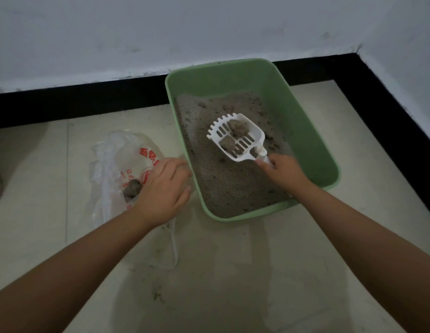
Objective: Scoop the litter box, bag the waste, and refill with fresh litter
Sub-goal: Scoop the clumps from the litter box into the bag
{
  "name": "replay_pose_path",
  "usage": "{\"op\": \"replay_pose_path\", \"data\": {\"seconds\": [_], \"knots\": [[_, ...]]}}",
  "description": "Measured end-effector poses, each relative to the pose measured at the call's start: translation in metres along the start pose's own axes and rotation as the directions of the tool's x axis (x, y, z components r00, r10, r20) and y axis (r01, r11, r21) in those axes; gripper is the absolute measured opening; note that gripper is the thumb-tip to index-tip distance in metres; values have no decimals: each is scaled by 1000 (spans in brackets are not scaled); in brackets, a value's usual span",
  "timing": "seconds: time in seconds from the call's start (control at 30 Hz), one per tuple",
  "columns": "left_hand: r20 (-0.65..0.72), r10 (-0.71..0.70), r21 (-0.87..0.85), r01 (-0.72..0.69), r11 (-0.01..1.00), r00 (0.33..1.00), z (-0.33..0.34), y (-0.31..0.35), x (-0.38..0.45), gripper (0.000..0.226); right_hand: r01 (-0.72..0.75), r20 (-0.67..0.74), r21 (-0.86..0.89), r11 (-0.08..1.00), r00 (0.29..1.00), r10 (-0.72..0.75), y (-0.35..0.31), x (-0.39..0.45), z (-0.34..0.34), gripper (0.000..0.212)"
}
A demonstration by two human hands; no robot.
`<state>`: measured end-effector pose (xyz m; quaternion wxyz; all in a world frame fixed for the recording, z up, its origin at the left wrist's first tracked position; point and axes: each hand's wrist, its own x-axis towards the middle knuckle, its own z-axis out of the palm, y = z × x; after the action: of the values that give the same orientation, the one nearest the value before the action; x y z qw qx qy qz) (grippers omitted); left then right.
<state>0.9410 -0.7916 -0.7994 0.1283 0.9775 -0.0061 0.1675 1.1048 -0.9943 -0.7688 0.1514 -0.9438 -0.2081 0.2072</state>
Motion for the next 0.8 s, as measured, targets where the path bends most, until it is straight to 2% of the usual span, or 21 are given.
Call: {"op": "replay_pose_path", "data": {"seconds": [0.1, 0.17, 0.27, 0.33, 0.4, 0.47, 0.53, 0.6, 0.8], "knots": [[32, -17, 90, 14, 996, 999, -8, -6, -10, 34, 38, 5, -10, 999, 999, -38, -7, -2, -1, 47], [60, -86, 147, 76, 986, 994, -13, -14, -15, 37, 69, 9, 9, 998, 998, -69, -16, -3, -3, 48], [44, -347, 250, 326, 912, 937, -28, -28, -18, 43, 143, 12, 1, 990, 990, -143, -34, -7, -6, 49], [21, -565, 279, 538, 796, 825, -43, -33, -20, 54, 209, 33, 27, 978, 977, -209, -50, -10, -6, 48], [73, -749, 224, 721, 656, 658, -54, -39, -22, 62, 264, 86, 38, 964, 960, -266, -67, -13, -2, 47], [123, -833, 104, 828, 552, 540, -57, -50, -24, 51, 308, 162, 10, 951, 938, -305, -85, -18, 5, 47], [130, -861, 0, 868, 496, 491, -59, -63, -26, 36, 342, 237, -45, 939, 916, -323, -104, -23, 16, 47], [96, -882, -102, 886, 453, 462, -60, -74, -29, 31, 370, 288, -114, 922, 901, -325, -122, -28, 27, 43], [62, -915, -321, 876, 360, 399, -62, -82, -33, 27, 445, 284, -358, 821, 889, -358, -165, -39, 53, 31]]}}
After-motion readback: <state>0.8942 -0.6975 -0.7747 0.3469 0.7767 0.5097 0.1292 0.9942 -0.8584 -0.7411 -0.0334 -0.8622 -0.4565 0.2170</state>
